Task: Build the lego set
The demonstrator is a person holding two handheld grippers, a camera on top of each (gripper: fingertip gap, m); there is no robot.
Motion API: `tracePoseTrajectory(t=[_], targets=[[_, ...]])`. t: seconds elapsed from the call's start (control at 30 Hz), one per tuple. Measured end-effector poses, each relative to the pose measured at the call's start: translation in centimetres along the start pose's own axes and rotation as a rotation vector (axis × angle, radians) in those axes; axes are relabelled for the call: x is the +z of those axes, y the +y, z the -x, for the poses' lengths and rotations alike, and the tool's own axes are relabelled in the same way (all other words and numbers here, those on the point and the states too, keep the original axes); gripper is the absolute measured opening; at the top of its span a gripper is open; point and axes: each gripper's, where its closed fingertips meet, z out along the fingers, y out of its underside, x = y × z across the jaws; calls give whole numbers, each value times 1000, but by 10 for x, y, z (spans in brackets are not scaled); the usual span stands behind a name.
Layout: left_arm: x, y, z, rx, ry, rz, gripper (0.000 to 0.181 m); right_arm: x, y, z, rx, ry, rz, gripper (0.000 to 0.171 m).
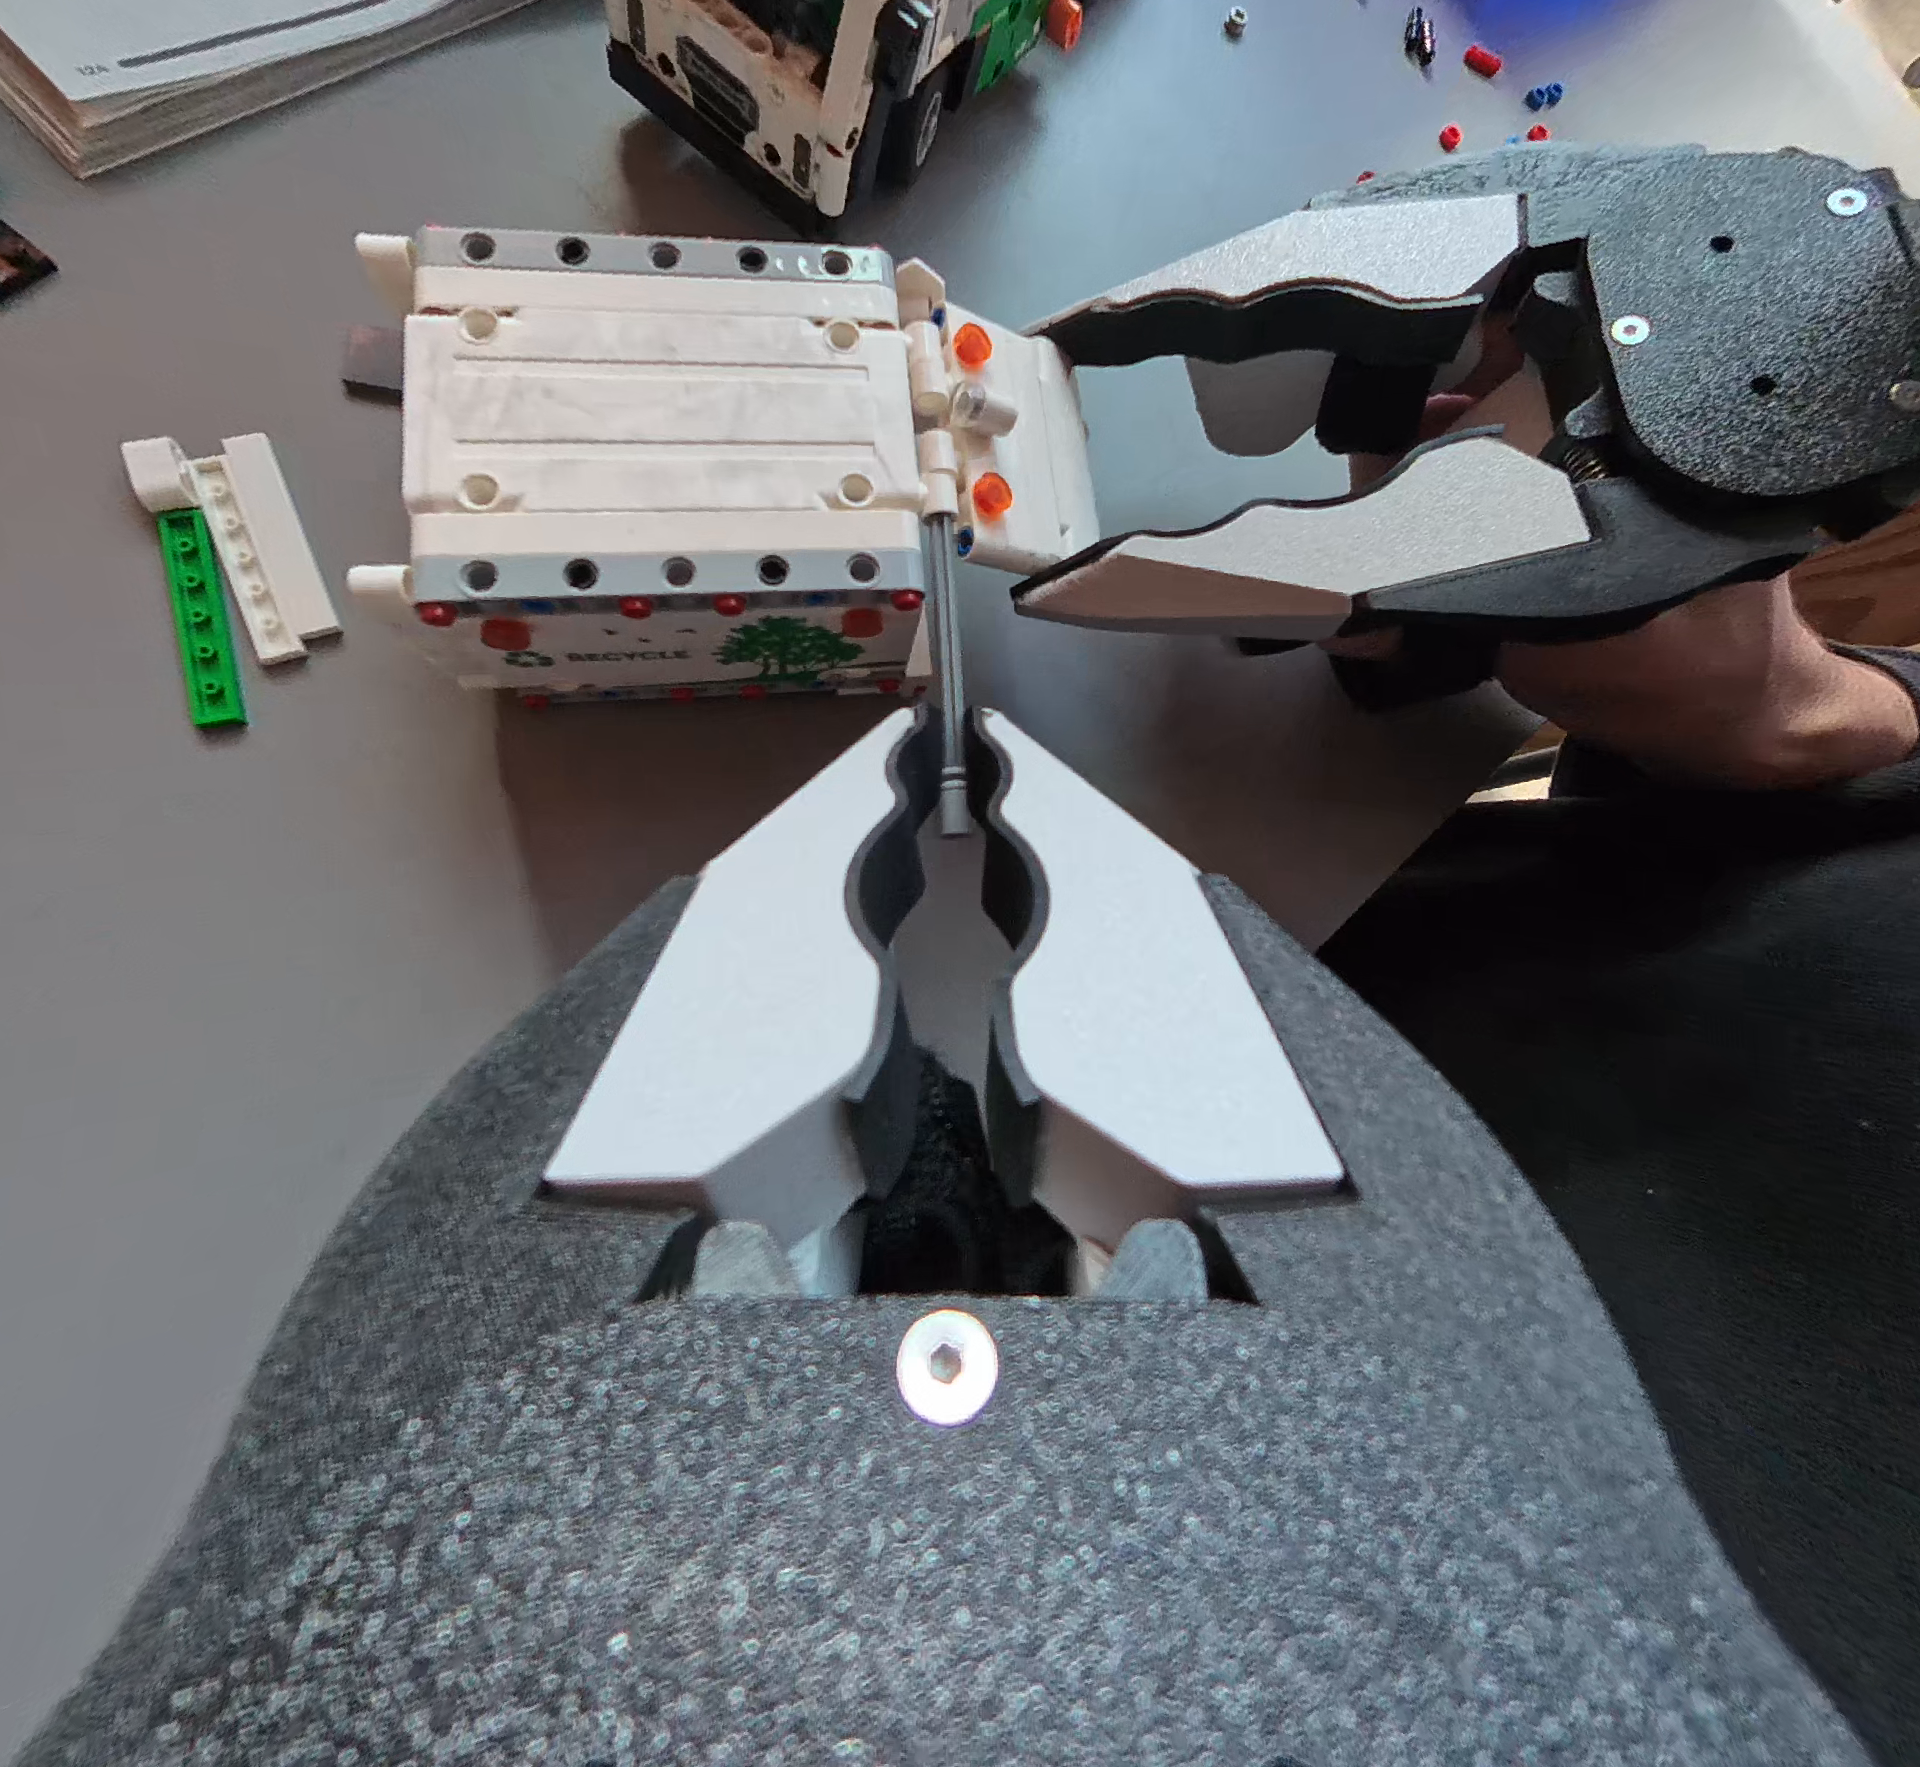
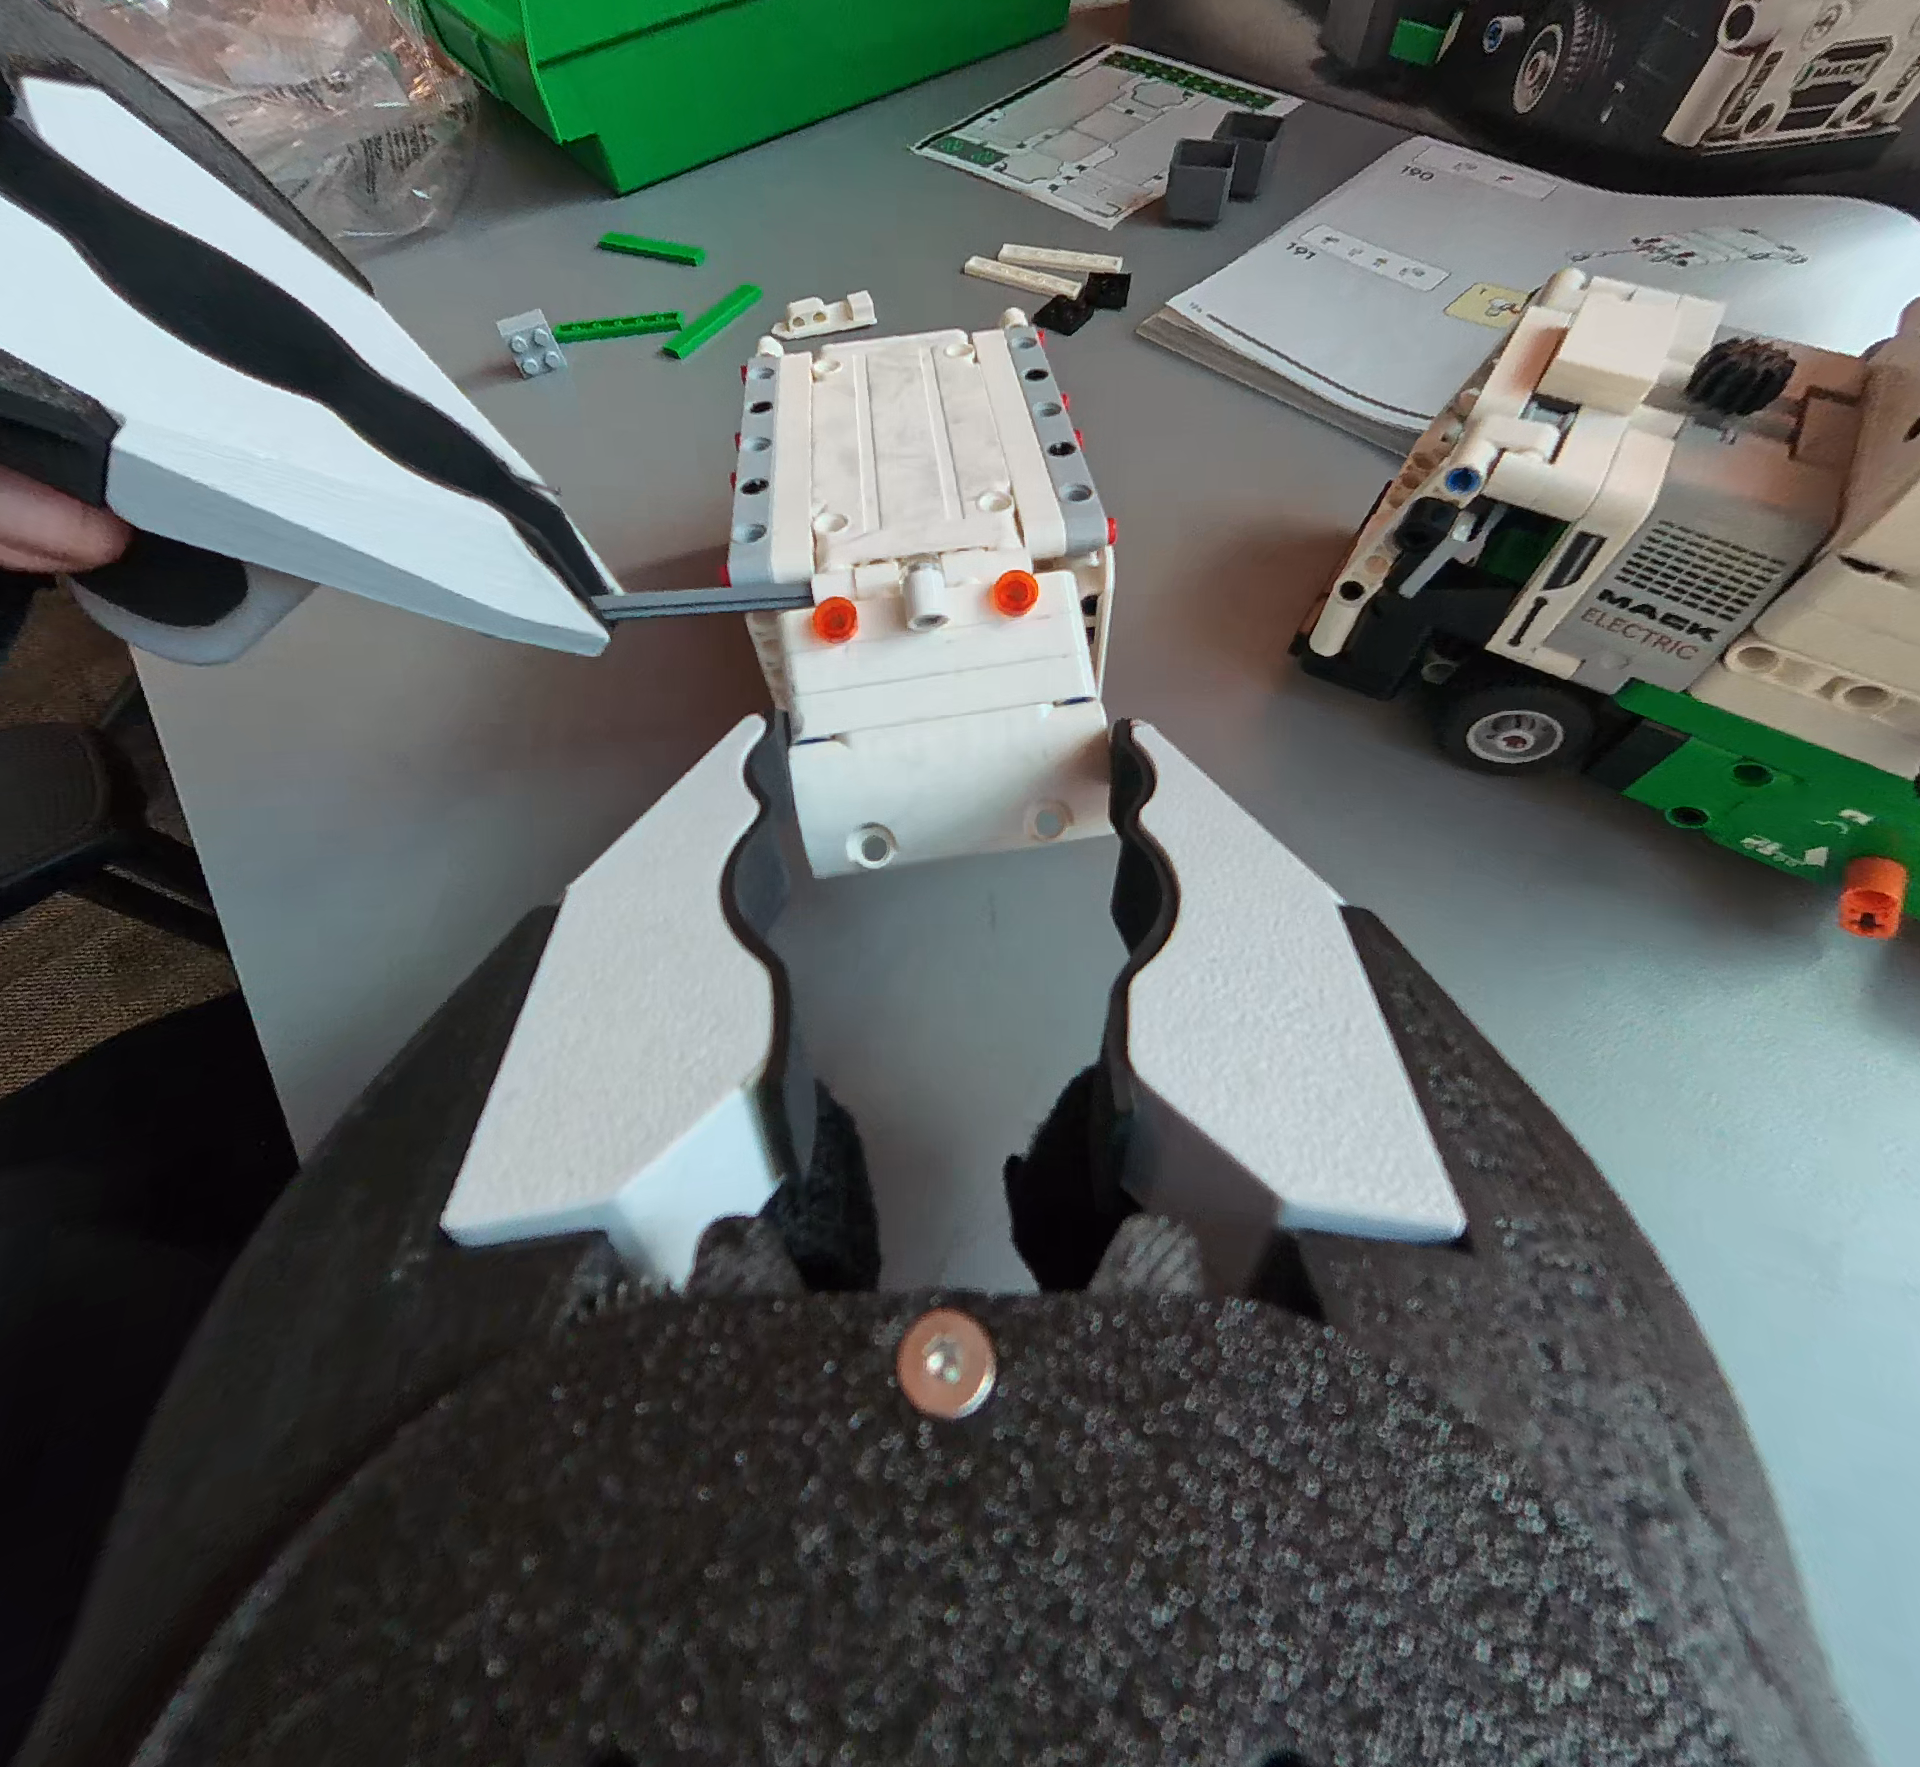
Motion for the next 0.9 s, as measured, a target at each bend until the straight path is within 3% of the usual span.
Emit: tracePoseTrajectory(t=[0.9], targets=[[6,-3,1,-86,-3,-59,2,4,1,-1,-39,-76,36,60]])
